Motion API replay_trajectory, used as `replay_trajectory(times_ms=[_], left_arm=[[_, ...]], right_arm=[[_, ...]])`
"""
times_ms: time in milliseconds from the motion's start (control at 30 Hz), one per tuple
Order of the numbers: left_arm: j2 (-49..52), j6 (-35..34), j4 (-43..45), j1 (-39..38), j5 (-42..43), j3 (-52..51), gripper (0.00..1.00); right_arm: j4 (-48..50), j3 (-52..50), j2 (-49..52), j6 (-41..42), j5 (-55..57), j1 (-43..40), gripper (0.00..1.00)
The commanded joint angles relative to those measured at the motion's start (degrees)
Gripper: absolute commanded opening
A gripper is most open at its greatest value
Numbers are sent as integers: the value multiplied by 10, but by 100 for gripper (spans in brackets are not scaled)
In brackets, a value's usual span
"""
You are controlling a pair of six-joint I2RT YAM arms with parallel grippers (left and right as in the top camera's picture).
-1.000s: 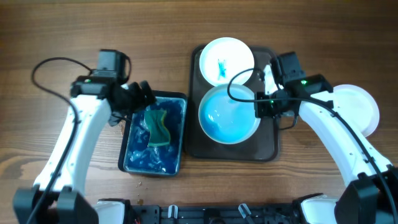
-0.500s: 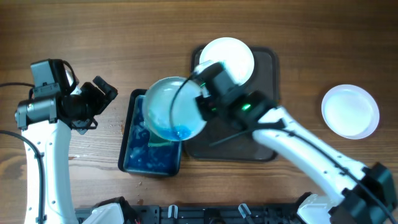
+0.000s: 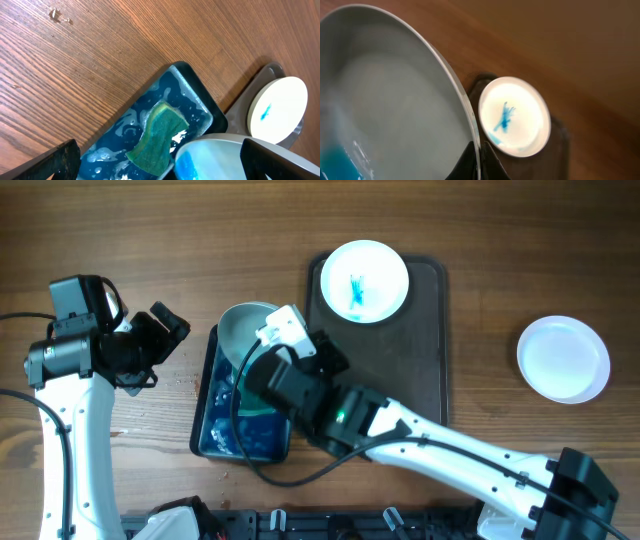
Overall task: Clean dirty plates on tray and stack at the side
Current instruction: 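Lift the plate with the right gripper and tip it over the basin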
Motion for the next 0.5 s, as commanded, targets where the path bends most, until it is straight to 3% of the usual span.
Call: replay_trajectory(times_ms=[0,267,467], left_arm=[[-3,3,0,3,9,11,100],[-3,3,0,3,9,11,100],[-3,3,0,3,9,11,100]], right_arm=[[20,13,-2,-66,120,27,4],[72,13,-2,-165,223,68,4],[92,13,-2,-207,236,91,4]])
